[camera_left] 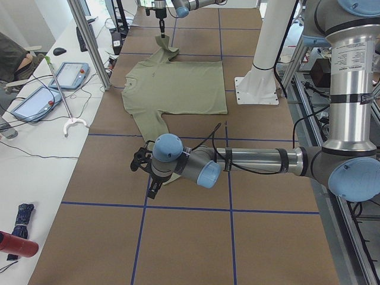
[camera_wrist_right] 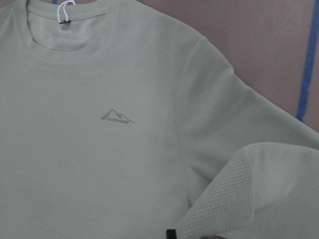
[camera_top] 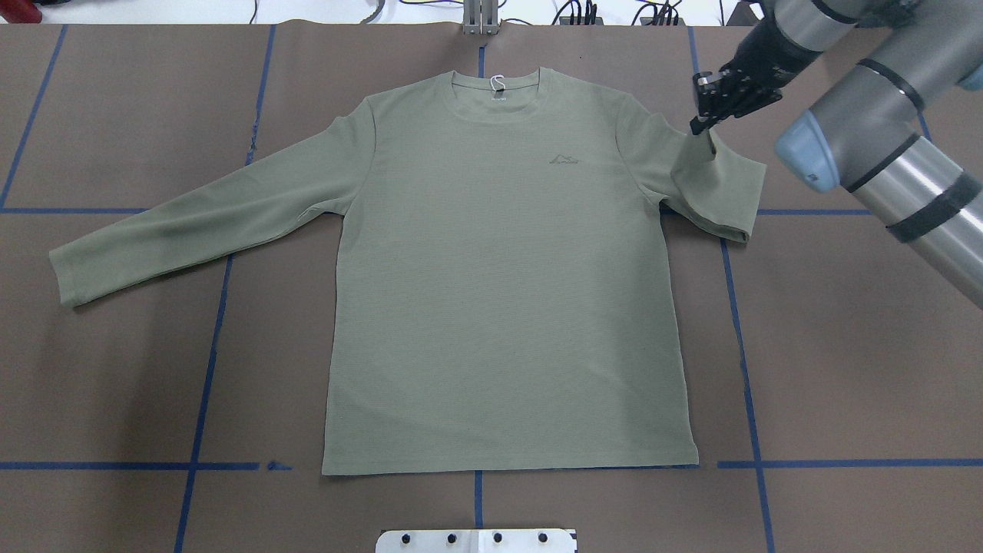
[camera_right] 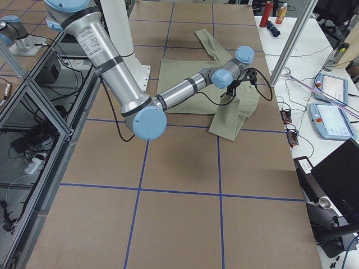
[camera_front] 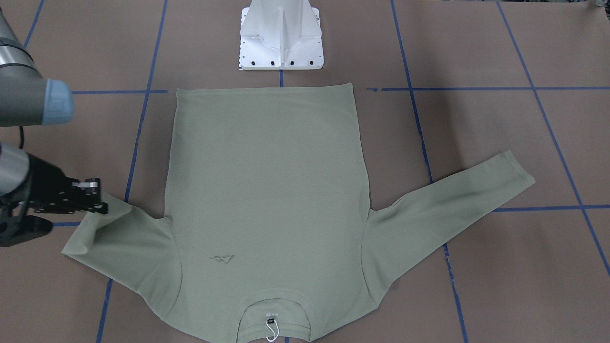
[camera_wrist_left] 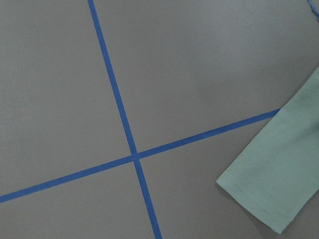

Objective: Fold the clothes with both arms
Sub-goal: 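Lift the cuff with the right gripper and carry it across the shirt body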

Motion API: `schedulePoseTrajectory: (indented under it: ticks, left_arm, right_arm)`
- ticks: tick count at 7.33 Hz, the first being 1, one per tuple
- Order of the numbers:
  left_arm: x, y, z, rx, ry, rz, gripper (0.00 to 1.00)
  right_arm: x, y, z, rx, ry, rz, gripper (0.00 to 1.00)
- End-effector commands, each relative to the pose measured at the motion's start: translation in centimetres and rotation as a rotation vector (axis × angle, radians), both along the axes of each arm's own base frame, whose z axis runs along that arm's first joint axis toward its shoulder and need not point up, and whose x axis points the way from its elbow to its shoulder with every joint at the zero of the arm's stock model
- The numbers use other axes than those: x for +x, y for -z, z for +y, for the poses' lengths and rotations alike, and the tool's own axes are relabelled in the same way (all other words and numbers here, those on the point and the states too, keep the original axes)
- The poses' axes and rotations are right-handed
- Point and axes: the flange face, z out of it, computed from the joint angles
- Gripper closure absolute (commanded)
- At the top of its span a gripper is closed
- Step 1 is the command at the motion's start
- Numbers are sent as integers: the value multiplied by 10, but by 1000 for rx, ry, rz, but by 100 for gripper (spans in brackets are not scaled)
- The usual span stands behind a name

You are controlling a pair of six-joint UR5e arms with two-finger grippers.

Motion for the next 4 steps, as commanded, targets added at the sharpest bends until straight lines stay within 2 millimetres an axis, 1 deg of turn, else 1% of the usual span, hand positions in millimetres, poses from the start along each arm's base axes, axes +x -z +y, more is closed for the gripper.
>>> schedulePoseTrajectory:
  ticks: [1,2,3,4]
  left_arm:
    - [0,-4,0,-5,0,0,0]
    - [0,-4,0,-8,1,0,0]
    - [0,-5,0,-8,0,-1,0]
    - [0,-8,1,-13,0,-1,0]
  right_arm:
    - [-80,107,-6,38,-16,-17,100]
    - [-119,159,-2,77,-3,-26,100]
    - [-162,187,17,146,7,-38,100]
    - [-206,196,43,221,-3,-71,100]
